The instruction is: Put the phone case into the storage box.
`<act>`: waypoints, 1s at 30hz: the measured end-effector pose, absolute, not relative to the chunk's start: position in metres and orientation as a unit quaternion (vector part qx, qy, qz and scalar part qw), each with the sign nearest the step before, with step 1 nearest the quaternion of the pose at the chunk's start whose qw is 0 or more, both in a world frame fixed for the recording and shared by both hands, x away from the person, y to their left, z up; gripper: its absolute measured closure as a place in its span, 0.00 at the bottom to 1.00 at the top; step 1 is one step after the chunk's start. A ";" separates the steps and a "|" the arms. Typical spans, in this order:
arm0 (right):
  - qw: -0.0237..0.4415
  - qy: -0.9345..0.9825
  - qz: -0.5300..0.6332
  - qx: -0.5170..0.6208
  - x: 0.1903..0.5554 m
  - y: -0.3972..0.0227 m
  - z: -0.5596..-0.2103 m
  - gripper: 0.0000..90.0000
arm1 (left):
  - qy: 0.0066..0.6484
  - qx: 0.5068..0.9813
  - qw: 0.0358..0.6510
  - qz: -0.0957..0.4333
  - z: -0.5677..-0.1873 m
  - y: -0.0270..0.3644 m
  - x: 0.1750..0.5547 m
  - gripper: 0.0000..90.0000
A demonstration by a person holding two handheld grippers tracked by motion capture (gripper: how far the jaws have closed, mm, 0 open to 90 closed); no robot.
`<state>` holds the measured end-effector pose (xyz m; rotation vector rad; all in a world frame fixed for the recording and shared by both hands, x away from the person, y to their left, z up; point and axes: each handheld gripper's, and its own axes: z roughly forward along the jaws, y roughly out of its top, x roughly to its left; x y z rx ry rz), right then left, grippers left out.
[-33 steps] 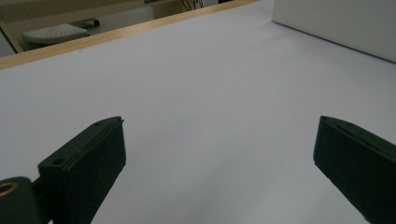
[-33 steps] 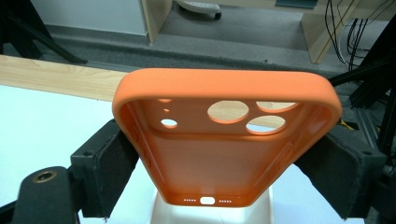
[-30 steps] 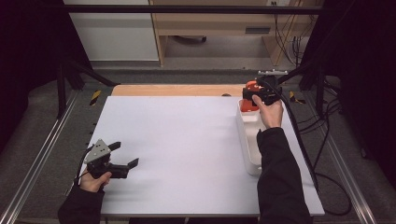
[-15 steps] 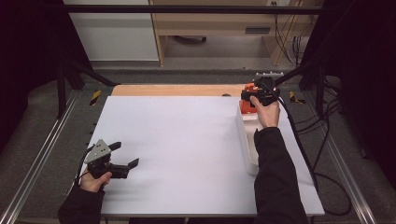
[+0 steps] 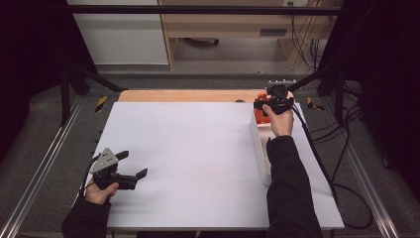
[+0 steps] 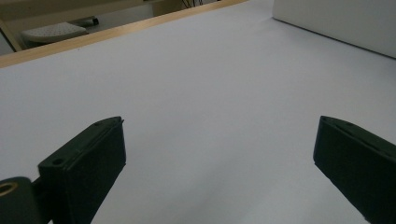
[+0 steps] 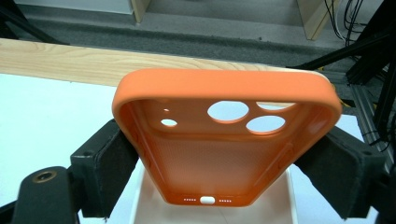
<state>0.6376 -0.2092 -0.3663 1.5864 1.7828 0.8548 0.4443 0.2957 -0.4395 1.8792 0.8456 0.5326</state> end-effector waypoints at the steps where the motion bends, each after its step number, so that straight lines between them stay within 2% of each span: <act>1: 0.297 0.671 0.321 0.599 0.638 -0.209 -0.367 0.18 | 0.347 0.772 0.485 0.219 -0.440 0.296 0.444 0.02; 30: 0.304 0.667 0.320 0.600 0.648 -0.209 -0.386 0.18 | 0.347 0.773 0.485 0.218 -0.440 0.296 0.445 0.02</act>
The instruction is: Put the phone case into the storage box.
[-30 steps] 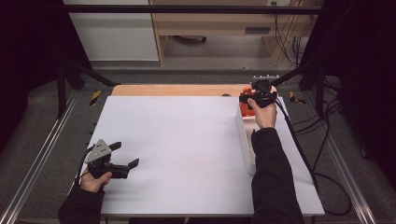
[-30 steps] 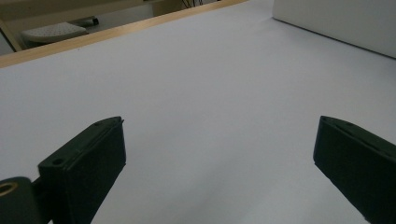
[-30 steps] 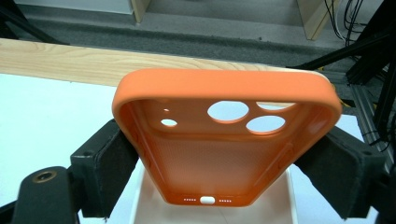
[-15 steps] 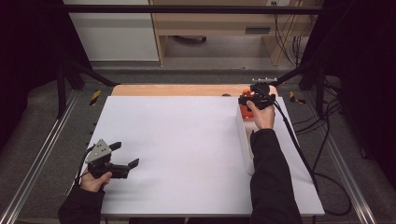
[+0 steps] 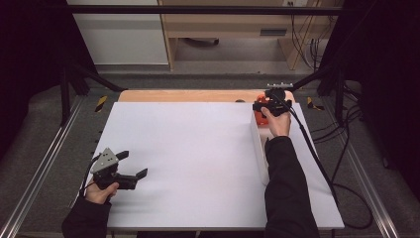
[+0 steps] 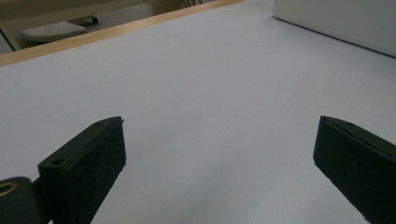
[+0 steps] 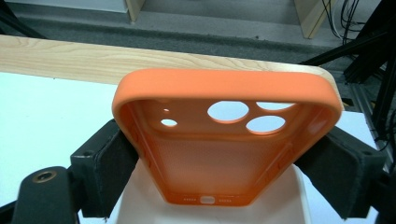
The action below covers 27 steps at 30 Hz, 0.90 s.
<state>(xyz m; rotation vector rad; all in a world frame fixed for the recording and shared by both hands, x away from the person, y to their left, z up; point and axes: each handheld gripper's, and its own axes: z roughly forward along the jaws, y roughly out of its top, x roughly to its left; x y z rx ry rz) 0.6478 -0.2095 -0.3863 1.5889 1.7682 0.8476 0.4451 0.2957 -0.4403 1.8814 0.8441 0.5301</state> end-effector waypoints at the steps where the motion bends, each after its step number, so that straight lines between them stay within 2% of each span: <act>1: 0.304 0.667 0.319 0.600 0.648 -0.209 -0.386 0.18 | 0.347 0.773 0.485 0.218 -0.440 0.296 0.445 0.02; 22: 0.306 0.670 0.312 0.600 0.650 -0.208 -0.390 0.17 | 0.346 0.773 0.484 0.217 -0.440 0.296 0.445 0.02; 27: 0.298 0.664 0.319 0.607 0.650 -0.209 -0.389 0.13 | 0.346 0.774 0.484 0.217 -0.441 0.295 0.445 0.02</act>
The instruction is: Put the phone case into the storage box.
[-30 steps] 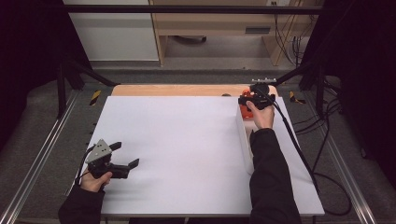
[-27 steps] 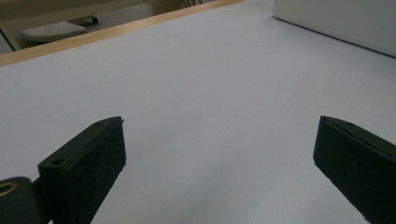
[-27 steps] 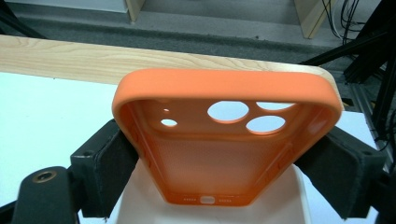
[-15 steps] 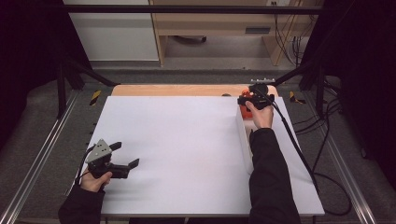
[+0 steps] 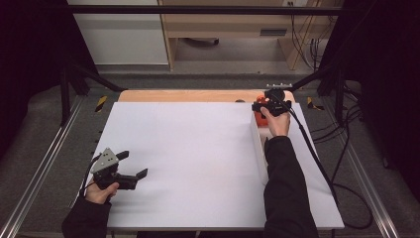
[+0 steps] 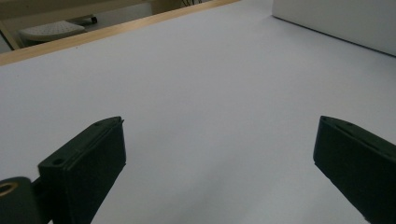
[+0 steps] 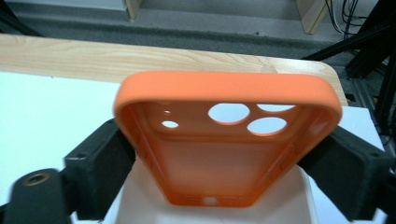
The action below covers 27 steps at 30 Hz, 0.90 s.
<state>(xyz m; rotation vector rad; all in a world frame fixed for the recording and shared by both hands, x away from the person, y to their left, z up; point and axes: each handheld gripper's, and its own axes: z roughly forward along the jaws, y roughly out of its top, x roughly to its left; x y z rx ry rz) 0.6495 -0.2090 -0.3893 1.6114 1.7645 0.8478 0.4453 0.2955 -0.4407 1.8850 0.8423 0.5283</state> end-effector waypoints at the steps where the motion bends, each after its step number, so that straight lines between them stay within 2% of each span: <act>1: 0.297 0.664 0.321 0.606 0.649 -0.209 -0.389 0.11 | 0.346 0.774 0.484 0.217 -0.441 0.295 0.445 0.02; 9: 0.297 0.667 0.319 0.604 0.649 -0.211 -0.386 0.03 | 0.346 0.774 0.485 0.216 -0.441 0.296 0.445 0.02; 27: 0.309 0.667 0.332 0.592 0.638 -0.213 -0.374 0.02 | 0.345 0.773 0.487 0.214 -0.440 0.295 0.445 0.02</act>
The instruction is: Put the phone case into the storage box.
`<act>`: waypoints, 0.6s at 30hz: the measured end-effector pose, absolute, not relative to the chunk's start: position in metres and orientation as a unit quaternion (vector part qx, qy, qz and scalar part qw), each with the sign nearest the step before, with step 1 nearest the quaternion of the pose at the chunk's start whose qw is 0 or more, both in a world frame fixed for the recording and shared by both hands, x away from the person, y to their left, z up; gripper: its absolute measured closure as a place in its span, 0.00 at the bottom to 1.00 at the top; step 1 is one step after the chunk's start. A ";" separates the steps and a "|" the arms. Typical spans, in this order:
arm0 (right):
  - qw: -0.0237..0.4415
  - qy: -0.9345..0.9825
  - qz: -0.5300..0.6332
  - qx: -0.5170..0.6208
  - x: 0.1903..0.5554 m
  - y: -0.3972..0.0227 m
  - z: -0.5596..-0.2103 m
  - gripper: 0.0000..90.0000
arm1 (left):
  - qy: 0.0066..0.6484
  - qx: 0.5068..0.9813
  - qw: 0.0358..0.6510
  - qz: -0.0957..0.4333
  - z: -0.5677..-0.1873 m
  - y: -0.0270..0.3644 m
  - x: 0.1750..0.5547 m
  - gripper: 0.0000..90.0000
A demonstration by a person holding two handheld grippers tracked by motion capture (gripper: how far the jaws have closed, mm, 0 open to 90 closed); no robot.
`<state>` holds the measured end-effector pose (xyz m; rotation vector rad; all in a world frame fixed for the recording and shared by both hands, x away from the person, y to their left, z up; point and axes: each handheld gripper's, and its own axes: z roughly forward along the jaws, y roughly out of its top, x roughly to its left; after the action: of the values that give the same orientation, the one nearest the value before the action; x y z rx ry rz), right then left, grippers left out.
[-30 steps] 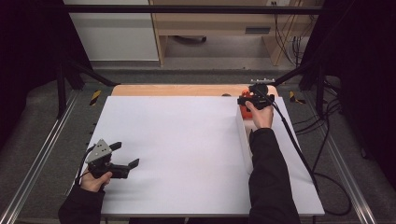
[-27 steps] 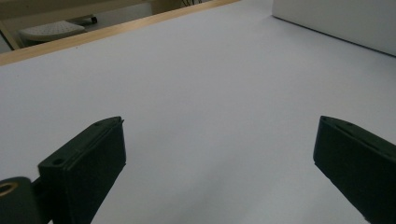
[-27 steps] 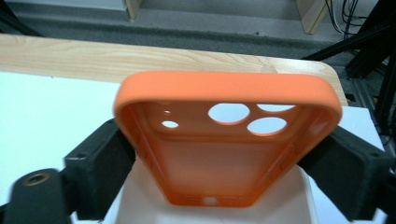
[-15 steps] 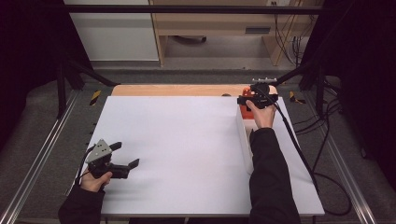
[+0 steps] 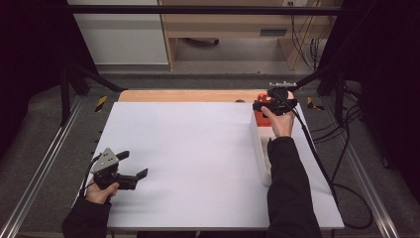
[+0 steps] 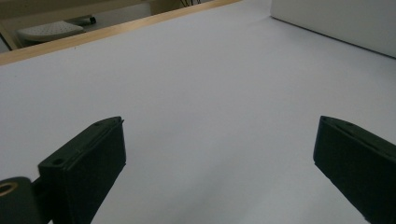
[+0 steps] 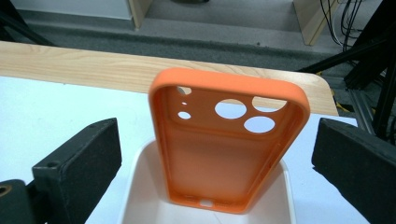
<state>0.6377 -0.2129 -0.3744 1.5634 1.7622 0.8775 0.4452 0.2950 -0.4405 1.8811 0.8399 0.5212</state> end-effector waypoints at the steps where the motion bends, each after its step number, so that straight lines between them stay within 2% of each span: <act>1: 0.307 0.669 0.335 0.588 0.636 -0.213 -0.373 0.02 | 0.345 0.773 0.487 0.214 -0.440 0.295 0.445 0.02; 18: 0.307 0.678 0.395 0.538 0.596 -0.216 -0.343 0.01 | 0.353 0.769 0.492 0.205 -0.439 0.294 0.445 0.01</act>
<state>0.5956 -0.2158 -0.3431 1.4242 1.7950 1.0446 0.4454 0.2939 -0.4391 1.8651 0.8573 0.4966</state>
